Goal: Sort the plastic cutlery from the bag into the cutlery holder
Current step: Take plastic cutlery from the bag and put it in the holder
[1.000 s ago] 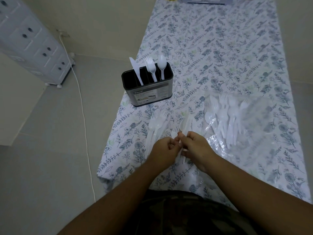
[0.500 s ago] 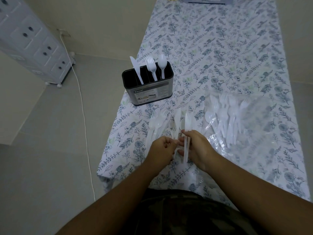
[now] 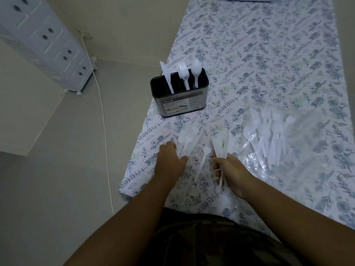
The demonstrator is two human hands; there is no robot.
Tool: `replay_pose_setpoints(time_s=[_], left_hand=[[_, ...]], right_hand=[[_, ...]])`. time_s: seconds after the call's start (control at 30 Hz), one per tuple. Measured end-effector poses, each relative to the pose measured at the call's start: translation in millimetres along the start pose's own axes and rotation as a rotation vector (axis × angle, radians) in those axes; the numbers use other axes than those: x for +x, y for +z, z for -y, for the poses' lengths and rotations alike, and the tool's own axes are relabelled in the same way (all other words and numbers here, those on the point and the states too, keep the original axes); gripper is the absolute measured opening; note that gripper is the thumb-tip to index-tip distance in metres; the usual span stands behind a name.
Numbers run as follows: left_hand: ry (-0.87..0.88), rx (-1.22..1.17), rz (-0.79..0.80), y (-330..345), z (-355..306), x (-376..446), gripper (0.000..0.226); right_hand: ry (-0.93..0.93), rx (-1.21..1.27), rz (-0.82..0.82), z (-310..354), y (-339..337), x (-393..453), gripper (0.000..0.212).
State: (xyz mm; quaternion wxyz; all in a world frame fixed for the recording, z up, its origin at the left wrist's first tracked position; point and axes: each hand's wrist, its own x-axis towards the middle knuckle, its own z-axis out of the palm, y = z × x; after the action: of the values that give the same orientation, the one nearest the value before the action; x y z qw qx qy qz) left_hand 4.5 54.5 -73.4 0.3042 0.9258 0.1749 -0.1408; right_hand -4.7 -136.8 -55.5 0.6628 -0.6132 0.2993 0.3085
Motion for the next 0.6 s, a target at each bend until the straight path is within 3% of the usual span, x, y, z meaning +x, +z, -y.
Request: replay_pose_setpoints(time_s=[0.13, 0.27, 0.37, 0.43, 0.5, 0.6], left_hand=[[0.071, -0.016, 0.071, -1.2, -6.1, 1.2, 0.013], [0.075, -0.09, 0.069, -3.3, -6.1, -4.4, 0.038], [0.019, -0.143, -0.015, -3.1, -1.4, -9.1, 0.031], [-0.01, 0.037, -0.072, -4.7, 0.4, -9.3, 0.026], [-0.013, 0.32, -0.105, -5.5, 0.9, -7.5, 0.048], [-0.01, 0.292, -0.161, -10.0, -4.7, -7.7, 0.065]], right_hand=[[0.012, 0.015, 0.026, 0.5, 0.9, -0.8, 0.007], [0.016, 0.034, 0.013, -0.2, -1.0, 2.8, 0.011], [0.006, 0.047, -0.009, 0.1, -2.6, 4.5, 0.012], [-0.005, 0.049, -0.023, 0.9, -2.9, 4.3, 0.013], [-0.009, 0.053, -0.029, 2.3, -2.0, 3.6, 0.013], [-0.019, 0.046, -0.032, 5.3, -0.9, 1.7, 0.011]])
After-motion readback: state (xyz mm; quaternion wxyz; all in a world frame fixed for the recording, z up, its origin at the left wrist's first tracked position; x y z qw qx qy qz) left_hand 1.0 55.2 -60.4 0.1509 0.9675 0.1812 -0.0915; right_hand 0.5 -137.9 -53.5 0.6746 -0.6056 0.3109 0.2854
